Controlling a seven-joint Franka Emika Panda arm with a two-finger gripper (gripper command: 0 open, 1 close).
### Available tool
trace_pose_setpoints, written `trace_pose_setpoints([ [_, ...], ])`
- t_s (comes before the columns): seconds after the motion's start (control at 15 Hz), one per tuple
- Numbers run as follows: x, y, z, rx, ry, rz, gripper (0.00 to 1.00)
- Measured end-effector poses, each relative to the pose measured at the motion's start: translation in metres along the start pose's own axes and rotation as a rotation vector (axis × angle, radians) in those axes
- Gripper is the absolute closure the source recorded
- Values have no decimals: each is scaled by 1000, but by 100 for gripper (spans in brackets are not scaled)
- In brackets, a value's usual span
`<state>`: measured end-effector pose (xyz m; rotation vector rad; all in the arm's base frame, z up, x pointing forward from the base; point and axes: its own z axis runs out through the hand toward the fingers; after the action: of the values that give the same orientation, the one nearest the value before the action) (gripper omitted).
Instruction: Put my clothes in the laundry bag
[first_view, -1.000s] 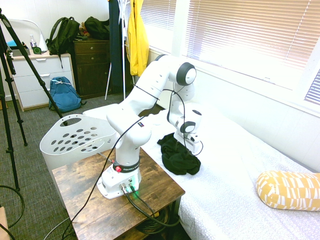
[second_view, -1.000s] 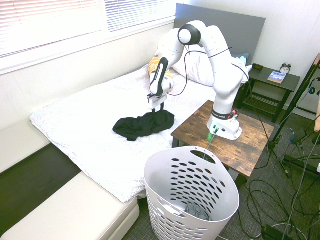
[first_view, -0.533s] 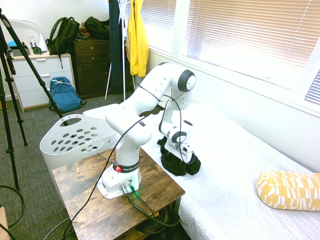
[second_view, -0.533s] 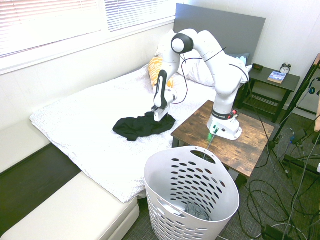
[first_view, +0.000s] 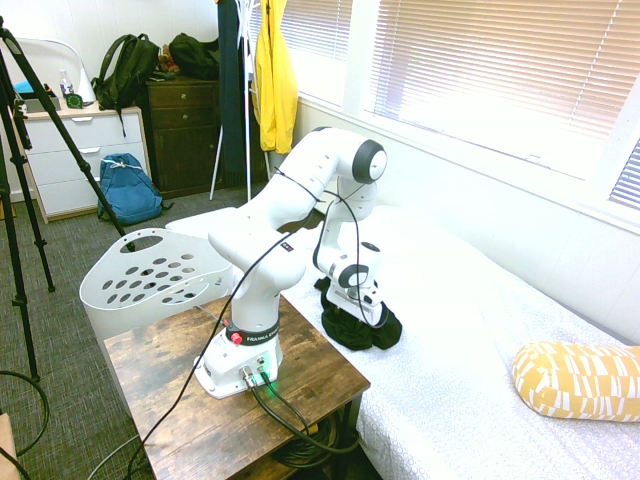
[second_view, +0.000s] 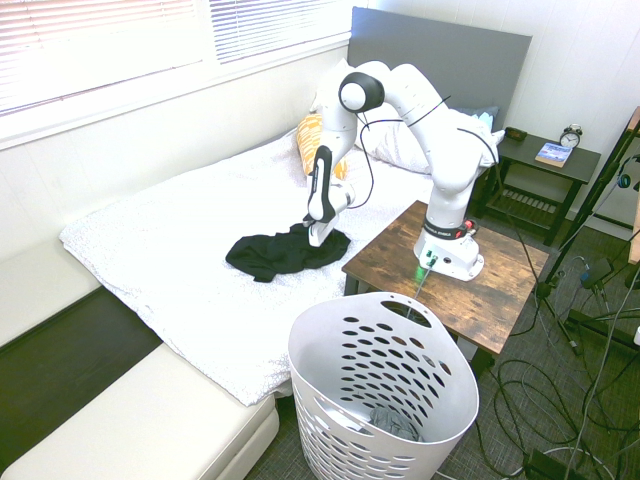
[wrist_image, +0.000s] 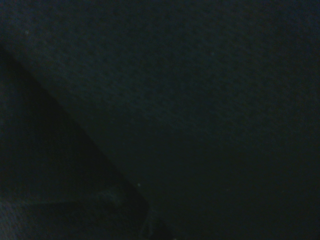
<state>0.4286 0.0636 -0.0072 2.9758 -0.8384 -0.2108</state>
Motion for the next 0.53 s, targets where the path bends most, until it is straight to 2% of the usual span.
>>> trace_pose_setpoints([
  [0.53, 3, 1, -3, 9, 5, 9, 100],
])
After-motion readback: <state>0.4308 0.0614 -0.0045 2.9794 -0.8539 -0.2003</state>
